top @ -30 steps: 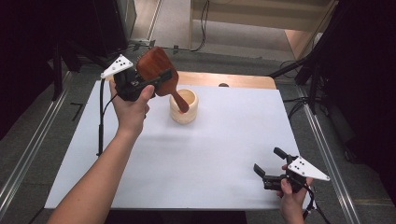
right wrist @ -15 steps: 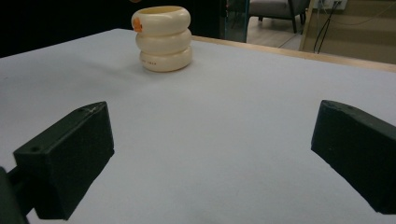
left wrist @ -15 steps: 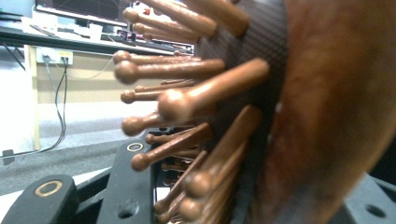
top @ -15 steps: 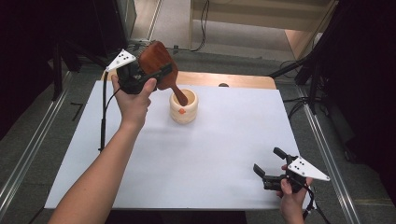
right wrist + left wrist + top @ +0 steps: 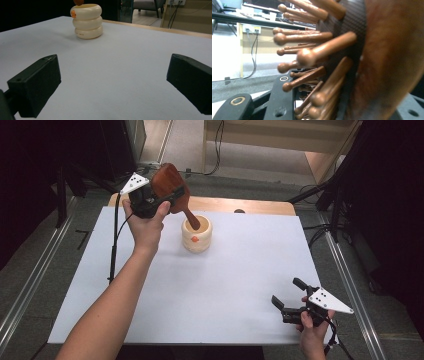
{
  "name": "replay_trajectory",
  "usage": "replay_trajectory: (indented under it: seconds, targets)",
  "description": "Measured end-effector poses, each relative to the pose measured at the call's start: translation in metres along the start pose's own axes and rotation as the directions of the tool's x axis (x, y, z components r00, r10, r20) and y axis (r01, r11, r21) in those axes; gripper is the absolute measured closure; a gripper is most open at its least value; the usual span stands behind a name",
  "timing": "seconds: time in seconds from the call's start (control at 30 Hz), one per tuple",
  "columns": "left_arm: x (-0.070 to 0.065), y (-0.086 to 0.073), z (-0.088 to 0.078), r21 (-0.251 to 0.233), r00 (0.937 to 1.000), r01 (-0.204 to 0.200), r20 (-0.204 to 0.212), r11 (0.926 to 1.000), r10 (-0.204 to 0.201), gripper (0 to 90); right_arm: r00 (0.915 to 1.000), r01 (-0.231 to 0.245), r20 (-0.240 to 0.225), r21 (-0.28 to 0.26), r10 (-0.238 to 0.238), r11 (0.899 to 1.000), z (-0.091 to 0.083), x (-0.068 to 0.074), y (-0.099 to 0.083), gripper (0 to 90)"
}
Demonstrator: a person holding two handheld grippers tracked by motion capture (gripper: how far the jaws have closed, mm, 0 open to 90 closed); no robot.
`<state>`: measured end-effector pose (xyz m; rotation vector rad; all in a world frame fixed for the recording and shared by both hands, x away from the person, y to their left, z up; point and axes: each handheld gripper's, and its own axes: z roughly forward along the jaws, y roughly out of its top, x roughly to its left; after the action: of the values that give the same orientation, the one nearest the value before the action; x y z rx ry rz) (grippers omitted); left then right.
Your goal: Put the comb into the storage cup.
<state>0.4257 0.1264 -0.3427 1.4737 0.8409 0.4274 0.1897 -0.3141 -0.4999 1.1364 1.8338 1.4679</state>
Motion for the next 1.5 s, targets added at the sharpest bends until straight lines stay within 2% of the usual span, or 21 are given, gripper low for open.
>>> replay_trajectory:
  seconds: [0.23,0.47,0.6,1.5]
  targets:
    - [0.004,-0.007,0.010,-0.001,0.9998,0.014,-0.013,0.9999,-0.014,53.9,1.0000,0.004,0.001,-0.002,-0.004,1.000,0.001,0.000,0.000,0.0]
    - [0.004,-0.015,0.019,0.017,0.9992,0.006,-0.039,0.9998,-0.005,53.7,1.0000,0.005,0.001,-0.002,-0.005,1.000,0.001,-0.001,0.000,0.0]
    - [0.004,-0.021,0.023,0.025,0.9993,0.002,-0.038,0.9997,-0.001,53.6,1.0000,0.002,0.001,-0.002,-0.002,1.000,0.000,-0.001,0.000,0.0]
    - [0.008,-0.049,0.039,0.068,0.9972,0.033,-0.070,0.9971,-0.028,53.4,1.0000,0.001,0.004,-0.003,-0.001,1.000,0.001,-0.003,-0.001,0.0]
